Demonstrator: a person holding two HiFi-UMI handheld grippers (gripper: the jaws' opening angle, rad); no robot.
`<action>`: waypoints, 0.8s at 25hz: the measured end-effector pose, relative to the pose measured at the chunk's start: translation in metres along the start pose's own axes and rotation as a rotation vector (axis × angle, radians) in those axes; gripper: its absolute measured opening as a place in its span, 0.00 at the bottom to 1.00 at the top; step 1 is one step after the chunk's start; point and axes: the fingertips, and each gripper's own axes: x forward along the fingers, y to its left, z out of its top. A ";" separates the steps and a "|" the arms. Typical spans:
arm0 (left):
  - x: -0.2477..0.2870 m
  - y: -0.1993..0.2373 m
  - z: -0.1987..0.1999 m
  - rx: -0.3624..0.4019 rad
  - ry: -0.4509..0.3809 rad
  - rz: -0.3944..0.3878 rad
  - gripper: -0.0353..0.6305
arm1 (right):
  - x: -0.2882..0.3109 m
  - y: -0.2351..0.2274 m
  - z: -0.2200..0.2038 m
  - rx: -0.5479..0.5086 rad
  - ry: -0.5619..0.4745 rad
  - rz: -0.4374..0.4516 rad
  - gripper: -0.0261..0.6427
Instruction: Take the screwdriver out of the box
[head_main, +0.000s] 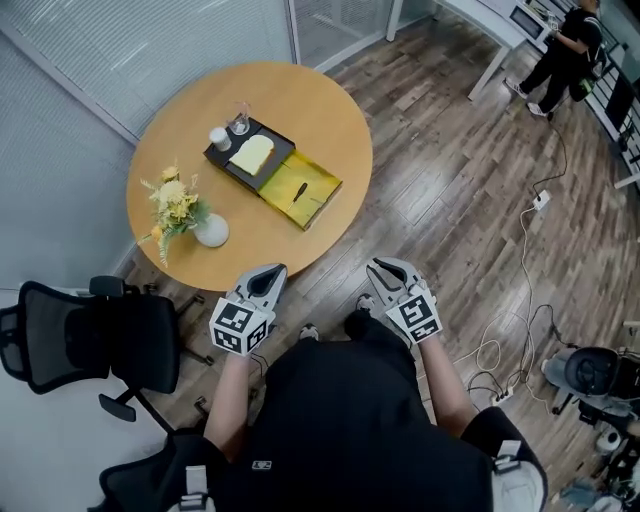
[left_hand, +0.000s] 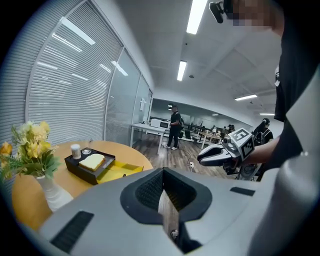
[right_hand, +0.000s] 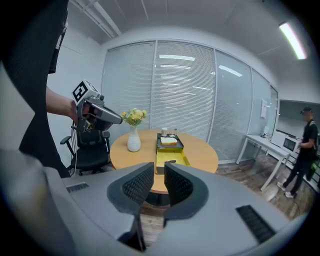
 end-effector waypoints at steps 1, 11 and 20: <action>0.006 -0.002 0.002 -0.006 0.001 0.012 0.06 | 0.001 -0.008 -0.001 -0.008 0.001 0.015 0.12; 0.047 -0.023 0.016 -0.110 -0.010 0.143 0.06 | -0.014 -0.049 -0.049 0.039 0.069 0.214 0.12; 0.054 -0.018 0.012 -0.174 -0.002 0.245 0.06 | 0.017 -0.091 -0.038 -0.059 0.067 0.310 0.12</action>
